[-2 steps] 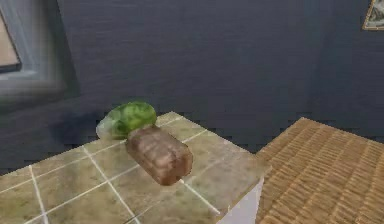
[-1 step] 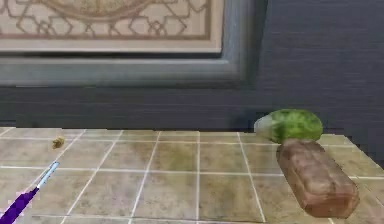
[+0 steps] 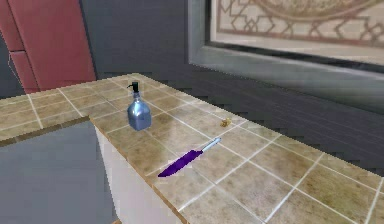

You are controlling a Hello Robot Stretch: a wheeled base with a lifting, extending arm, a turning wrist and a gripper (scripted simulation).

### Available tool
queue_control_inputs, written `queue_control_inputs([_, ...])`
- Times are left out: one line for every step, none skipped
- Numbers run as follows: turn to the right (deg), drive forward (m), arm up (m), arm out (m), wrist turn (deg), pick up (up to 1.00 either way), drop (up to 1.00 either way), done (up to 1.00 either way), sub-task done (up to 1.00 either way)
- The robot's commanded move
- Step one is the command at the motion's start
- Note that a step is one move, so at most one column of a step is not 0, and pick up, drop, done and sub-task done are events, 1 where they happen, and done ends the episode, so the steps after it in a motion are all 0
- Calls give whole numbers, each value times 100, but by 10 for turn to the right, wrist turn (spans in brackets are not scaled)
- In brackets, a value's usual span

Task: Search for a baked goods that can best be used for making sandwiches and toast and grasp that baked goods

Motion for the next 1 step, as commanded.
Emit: queue_control_inputs([0, 0, 50, 0, 0, 0, 0, 0, 0])
